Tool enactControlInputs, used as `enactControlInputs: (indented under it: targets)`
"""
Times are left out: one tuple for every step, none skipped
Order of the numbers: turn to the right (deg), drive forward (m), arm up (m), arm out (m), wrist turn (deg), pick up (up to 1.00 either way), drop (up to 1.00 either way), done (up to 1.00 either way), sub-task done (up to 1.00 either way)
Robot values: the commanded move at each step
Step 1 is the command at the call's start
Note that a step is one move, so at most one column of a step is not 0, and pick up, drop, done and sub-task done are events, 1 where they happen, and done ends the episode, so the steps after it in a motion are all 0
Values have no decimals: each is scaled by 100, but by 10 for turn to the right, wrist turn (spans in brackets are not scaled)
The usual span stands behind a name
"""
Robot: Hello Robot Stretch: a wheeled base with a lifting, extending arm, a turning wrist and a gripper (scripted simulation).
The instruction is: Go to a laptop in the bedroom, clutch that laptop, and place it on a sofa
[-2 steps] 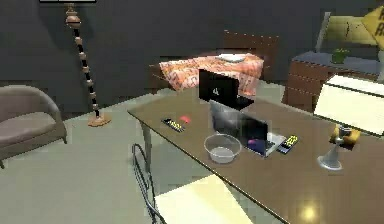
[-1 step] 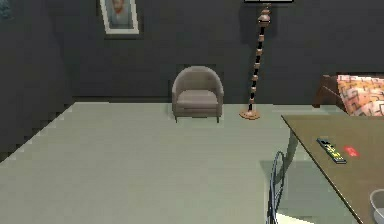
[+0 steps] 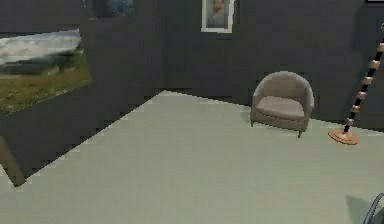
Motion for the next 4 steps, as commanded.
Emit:
enactControlInputs:
  targets:
    - [450, 0, 0, 0, 0, 0, 0, 0, 0]
    - [450, 0, 0, 0, 0, 0, 0, 0, 0]
    - [150, 0, 0, 0, 0, 0, 0, 0, 0]
    - [0, 35, 0, 0, 0, 0, 0, 0, 0]
